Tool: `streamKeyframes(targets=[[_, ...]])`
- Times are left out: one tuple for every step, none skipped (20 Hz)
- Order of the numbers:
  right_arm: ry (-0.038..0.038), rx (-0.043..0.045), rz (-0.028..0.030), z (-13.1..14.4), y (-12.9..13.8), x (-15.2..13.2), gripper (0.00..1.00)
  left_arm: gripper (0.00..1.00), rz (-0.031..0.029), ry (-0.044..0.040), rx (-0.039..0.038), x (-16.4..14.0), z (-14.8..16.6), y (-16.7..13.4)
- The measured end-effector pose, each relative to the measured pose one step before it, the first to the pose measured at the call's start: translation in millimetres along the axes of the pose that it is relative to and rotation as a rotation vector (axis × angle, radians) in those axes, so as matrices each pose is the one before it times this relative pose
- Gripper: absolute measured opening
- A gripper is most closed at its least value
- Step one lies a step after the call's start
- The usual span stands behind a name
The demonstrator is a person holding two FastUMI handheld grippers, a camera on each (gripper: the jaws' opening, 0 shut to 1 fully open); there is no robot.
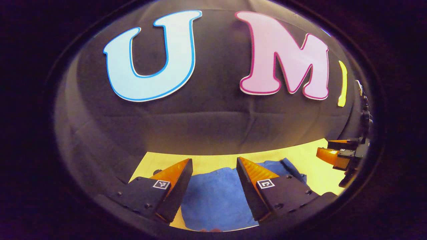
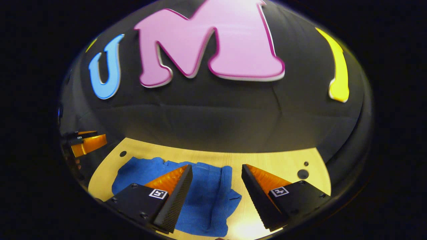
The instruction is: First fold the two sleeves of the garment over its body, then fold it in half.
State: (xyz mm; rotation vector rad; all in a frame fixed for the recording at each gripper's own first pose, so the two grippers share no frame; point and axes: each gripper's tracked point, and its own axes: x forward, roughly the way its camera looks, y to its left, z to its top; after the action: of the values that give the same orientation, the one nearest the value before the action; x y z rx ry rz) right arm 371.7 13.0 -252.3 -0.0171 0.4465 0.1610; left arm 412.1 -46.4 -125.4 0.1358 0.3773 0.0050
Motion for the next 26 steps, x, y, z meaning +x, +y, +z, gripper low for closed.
streamKeyframes(targets=[[-0.03312,-0.02151,0.00697,12.24,8.09,-18.15,0.95,0.77,-0.01014,-0.02497,0.00541,-18.35,3.83,-6.77],[-0.03040,-0.01310,0.00516,12.50,7.26,-18.67,0.95,0.77,-0.00388,-0.02676,0.00774,-22.90,3.42,-3.61],[-0.02494,-0.00463,0.00119,11.03,7.33,-22.12,0.95,0.77,-0.01038,-0.02516,0.00169,-20.58,3.64,-3.47],[-0.02992,-0.00394,0.00059,12.61,7.62,-21.44,0.95,0.77,-0.01457,-0.02109,0.00130,-21.41,1.53,-5.30],[-0.03211,-0.01028,-0.00591,11.69,5.32,-23.68,0.95,0.77,0.00152,-0.02307,0.00443,-22.92,0.19,-1.47],[-0.02869,-0.00672,-0.00942,10.83,6.47,-23.34,0.96,0.77,-0.00275,-0.02120,0.00922,-22.01,4.43,-1.58],[-0.03415,-0.00258,-0.00043,9.80,7.98,-23.18,0.96,0.77,-0.00214,-0.02235,0.00889,-23.29,0.08,-4.63],[-0.03511,0.00149,-0.00437,7.78,6.27,-20.52,0.96,0.77,0.00214,-0.01509,0.00530,-22.67,-0.90,-2.20],[-0.02293,-0.00170,0.00486,7.13,6.82,-22.85,0.95,0.77,-0.00085,-0.01058,0.00288,-20.18,-1.67,-1.72],[-0.02373,0.00311,0.01028,6.48,7.70,-20.44,0.95,0.77,-0.00920,0.00064,-0.00320,-23.16,-4.92,-2.81],[-0.00064,0.01246,0.01932,3.62,10.96,-27.18,0.95,0.77,-0.01096,-0.00543,-0.01234,-24.36,-5.35,-3.55],[-0.02148,0.00612,0.01829,4.20,10.34,-24.75,0.95,0.77,-0.00880,-0.01856,-0.01877,-24.56,-2.39,-3.43],[-0.02493,0.00027,0.00006,4.76,5.05,-23.16,0.95,0.77,-0.00931,-0.02558,-0.01804,-22.18,-1.05,-4.47],[-0.00938,0.00200,0.00256,0.51,2.51,-22.57,0.94,0.76,-0.00210,-0.03964,-0.01404,-17.21,0.91,-4.59],[0.00588,0.00345,0.00260,-1.71,4.42,-21.54,0.93,0.76,0.00072,-0.05899,-0.00862,-15.03,6.50,0.79],[0.00757,-0.00092,0.00350,-1.24,2.81,-16.78,0.93,0.75,0.00111,-0.02117,0.00373,-17.68,-1.02,-0.57],[-0.00178,-0.00159,-0.00039,2.25,1.71,-14.59,0.93,0.75,0.00693,-0.02494,0.01554,-20.89,0.99,1.66],[-0.00286,-0.00033,-0.00186,3.39,0.70,-11.93,0.93,0.75,0.00537,-0.01458,0.01487,-13.92,-2.35,-0.52],[-0.01181,-0.00486,-0.00437,4.53,0.53,-13.36,0.93,0.74,-0.00015,-0.01566,0.00892,-6.24,1.51,-8.39],[-0.01061,-0.00745,-0.00736,4.84,-2.97,-8.95,0.93,0.74,-0.00116,-0.01740,0.00139,-8.65,2.91,-5.54],[-0.00698,-0.00439,-0.00509,4.03,-0.38,-10.57,0.93,0.74,0.00429,-0.00842,-0.00150,-10.02,0.02,0.45],[-0.01685,-0.00782,-0.00298,4.92,0.59,-7.94,0.93,0.75,0.00967,-0.00749,-0.00262,-9.85,1.19,-0.27],[-0.01802,-0.00633,-0.00879,6.51,-2.15,-8.17,0.93,0.75,0.00839,-0.00738,-0.00254,-8.68,0.69,-2.07],[-0.01282,0.00231,-0.01195,2.74,-2.81,-9.96,0.93,0.74,-0.00199,-0.00829,-0.00079,-8.73,1.28,-5.25],[-0.01268,0.01923,-0.01252,2.64,-1.32,-11.89,0.93,0.75,-0.00158,-0.00568,-0.00008,-7.56,-0.74,-3.83],[-0.02174,0.01680,-0.00178,3.27,1.89,-10.88,0.93,0.74,0.00551,0.00073,-0.01024,-9.41,-1.17,-2.78]])
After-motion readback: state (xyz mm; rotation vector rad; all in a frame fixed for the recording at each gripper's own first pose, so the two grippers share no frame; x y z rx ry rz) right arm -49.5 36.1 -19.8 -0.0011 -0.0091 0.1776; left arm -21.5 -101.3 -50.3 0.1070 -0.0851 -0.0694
